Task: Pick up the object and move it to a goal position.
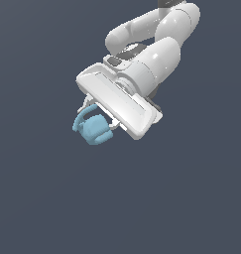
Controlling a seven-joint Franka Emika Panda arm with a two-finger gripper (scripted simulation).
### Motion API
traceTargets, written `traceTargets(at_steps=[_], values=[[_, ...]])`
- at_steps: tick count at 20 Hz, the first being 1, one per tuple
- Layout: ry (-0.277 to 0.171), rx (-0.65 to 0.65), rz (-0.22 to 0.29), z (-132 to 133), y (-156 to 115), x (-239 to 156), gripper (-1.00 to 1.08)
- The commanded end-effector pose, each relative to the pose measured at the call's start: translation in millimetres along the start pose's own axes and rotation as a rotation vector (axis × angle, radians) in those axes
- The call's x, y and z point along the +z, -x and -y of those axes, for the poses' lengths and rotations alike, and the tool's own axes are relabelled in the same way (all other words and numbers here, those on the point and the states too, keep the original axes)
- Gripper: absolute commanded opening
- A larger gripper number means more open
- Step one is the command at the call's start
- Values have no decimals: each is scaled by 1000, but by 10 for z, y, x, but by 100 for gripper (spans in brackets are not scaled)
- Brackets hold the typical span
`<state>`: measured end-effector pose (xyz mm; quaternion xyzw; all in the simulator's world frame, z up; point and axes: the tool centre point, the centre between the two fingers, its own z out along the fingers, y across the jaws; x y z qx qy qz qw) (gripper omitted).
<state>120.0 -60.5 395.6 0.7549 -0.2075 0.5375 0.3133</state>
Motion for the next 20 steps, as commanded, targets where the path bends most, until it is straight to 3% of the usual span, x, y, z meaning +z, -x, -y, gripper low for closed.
traceTargets(at_steps=[1,10,20], values=[[33,24,-39,-39,-131,-61,-100],[109,70,-117,-135,-374,-192,-100],[119,72,-121,-154,-383,-191,-100]])
